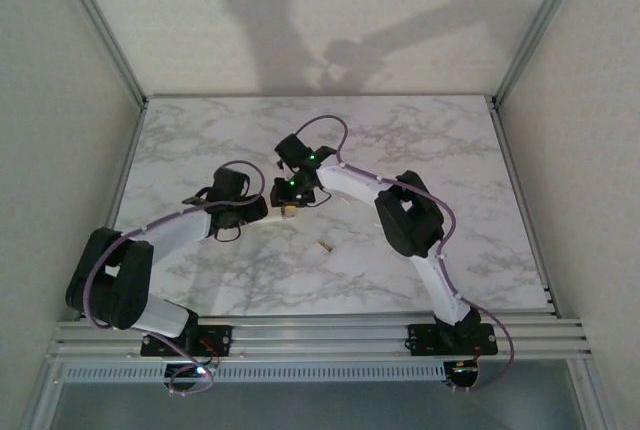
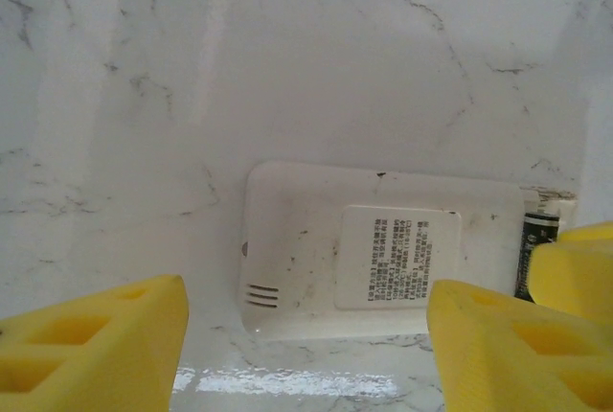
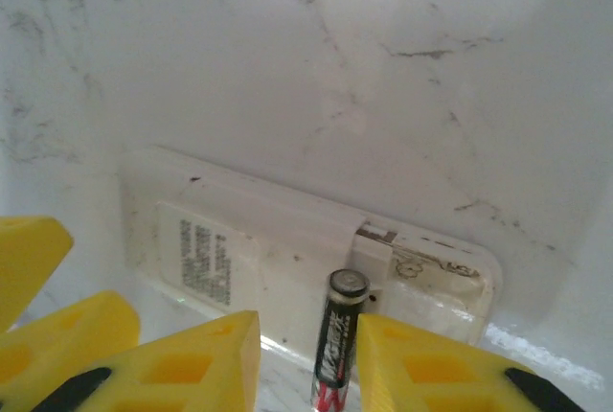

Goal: Load the batteries into the remote control

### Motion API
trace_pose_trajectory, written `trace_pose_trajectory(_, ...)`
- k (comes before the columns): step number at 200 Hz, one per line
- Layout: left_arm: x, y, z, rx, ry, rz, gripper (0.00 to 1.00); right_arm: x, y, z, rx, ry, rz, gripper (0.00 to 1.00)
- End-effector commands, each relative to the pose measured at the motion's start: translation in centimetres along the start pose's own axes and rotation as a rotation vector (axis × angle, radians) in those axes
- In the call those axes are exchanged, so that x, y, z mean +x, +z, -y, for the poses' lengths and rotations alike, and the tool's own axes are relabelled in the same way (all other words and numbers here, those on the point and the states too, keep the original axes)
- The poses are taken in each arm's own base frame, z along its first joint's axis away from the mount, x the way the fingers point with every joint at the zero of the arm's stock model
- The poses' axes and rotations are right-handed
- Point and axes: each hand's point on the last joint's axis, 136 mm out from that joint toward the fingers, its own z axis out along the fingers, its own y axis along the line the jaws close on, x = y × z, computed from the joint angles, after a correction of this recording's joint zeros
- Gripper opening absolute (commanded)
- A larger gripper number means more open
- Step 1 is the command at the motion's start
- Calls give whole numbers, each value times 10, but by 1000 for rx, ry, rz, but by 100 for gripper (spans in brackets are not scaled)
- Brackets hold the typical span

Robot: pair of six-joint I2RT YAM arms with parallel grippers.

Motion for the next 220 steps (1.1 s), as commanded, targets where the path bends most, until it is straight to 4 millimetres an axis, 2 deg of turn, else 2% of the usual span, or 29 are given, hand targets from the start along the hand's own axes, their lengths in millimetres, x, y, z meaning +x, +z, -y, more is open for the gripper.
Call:
trace_pose_trajectory(1, -8, -1, 4, 16, 4, 17, 67, 9, 10, 8, 66, -20, -37, 28)
trace_pose_trajectory(28, -8, -2, 2, 14, 0, 20, 67, 12, 11, 9, 69, -17, -45, 13)
trace_pose_trajectory(51, -8, -2, 3, 15, -1, 19, 67, 16, 6, 8, 73, -9, -49, 11)
trace_pose_trajectory(89, -10, -2, 5, 20, 0, 18, 67, 20, -7, 8, 72, 0, -38, 11)
trace_pose_trajectory(118, -9, -1, 5, 22, -1, 15, 66, 21, -4, 13, 90, 15, -38, 12)
trace_pose_trajectory(149, -8, -2, 4, 18, 1, 12, 67, 23, -1, 18, 111, 38, -38, 15)
trace_pose_trajectory(181, -8, -1, 5, 22, 0, 12, 67, 22, 0, 15, 98, 44, -39, 24)
trace_pose_trajectory(220, -7, 2, 3, 14, -1, 4, 67, 18, -11, 16, 114, 37, -17, 25)
